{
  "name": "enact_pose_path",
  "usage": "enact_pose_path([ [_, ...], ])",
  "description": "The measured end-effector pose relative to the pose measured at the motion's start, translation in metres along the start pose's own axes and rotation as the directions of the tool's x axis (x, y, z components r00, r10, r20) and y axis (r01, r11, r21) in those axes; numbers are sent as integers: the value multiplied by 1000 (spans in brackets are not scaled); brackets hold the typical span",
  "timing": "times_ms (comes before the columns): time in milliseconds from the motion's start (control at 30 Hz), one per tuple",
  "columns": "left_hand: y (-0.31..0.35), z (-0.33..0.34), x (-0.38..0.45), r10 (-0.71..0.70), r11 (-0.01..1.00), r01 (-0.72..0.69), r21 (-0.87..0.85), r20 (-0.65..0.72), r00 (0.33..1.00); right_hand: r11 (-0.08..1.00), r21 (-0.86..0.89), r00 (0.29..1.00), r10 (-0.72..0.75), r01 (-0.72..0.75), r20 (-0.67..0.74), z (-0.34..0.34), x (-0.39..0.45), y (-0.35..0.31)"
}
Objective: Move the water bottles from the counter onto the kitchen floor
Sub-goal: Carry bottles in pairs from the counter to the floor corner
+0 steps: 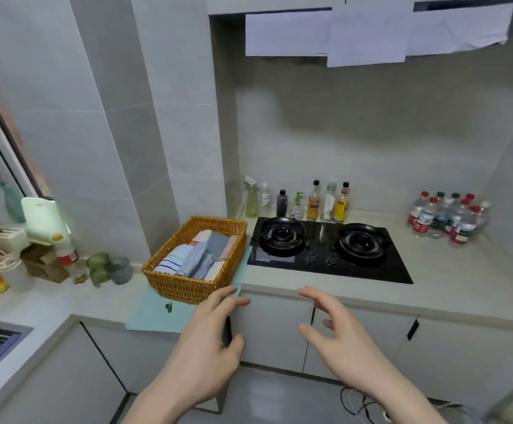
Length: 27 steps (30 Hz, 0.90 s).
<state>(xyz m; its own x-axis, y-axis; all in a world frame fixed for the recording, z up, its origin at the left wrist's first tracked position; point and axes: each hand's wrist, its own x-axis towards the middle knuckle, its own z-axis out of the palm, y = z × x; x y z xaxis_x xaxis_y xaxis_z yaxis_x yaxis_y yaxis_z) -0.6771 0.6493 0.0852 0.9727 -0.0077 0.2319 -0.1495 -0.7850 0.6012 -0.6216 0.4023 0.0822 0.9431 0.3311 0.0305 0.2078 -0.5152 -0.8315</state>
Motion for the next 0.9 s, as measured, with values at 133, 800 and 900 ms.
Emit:
enact_pose_path([
  [133, 10, 24, 63, 51, 999, -51, 5, 43, 998, 999, 0, 996, 33, -33, -82, -33, 34, 27],
  [800, 79, 154, 327, 328, 944, -321, -72, 266, 906, 975, 36, 882, 212, -218, -421, -191, 150, 136],
  [900, 99, 178, 356, 335, 942, -324, -86, 264, 904, 976, 37, 883, 211, -216, -419, -222, 170, 157],
])
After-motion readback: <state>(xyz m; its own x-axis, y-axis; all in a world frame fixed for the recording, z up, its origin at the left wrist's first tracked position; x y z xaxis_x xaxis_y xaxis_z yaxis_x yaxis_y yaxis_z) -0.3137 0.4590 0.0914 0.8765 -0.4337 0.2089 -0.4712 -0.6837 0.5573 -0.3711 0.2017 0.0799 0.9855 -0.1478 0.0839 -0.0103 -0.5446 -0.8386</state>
